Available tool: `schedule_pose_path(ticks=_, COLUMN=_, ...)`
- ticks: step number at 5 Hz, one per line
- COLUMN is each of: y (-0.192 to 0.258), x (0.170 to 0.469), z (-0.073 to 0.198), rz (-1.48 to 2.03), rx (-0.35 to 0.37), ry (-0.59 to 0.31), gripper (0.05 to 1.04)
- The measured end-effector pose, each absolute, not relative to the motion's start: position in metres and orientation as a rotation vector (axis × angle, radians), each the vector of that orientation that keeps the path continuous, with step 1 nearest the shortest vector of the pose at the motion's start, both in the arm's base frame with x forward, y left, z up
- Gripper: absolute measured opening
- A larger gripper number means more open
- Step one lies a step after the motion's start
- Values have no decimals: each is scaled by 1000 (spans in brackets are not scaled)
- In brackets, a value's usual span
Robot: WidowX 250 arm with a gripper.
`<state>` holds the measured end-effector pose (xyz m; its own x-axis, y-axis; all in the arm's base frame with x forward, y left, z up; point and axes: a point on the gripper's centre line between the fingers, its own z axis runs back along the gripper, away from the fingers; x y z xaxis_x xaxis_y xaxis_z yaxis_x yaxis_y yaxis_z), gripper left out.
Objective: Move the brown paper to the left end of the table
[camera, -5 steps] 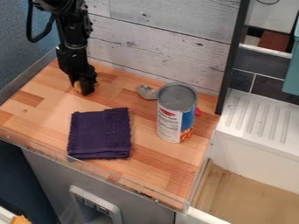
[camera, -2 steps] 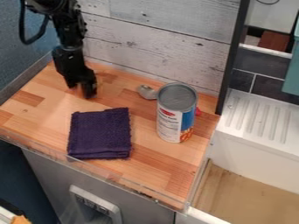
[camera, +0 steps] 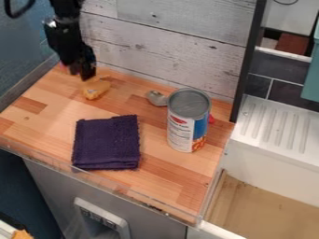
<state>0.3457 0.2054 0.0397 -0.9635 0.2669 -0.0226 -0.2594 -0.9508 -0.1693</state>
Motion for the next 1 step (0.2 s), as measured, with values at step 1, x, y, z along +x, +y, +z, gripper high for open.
schedule_pose_path(ticks=1, y=193, x=341, z=42, rz=2806, rx=-22, ry=-248, gripper=1001)
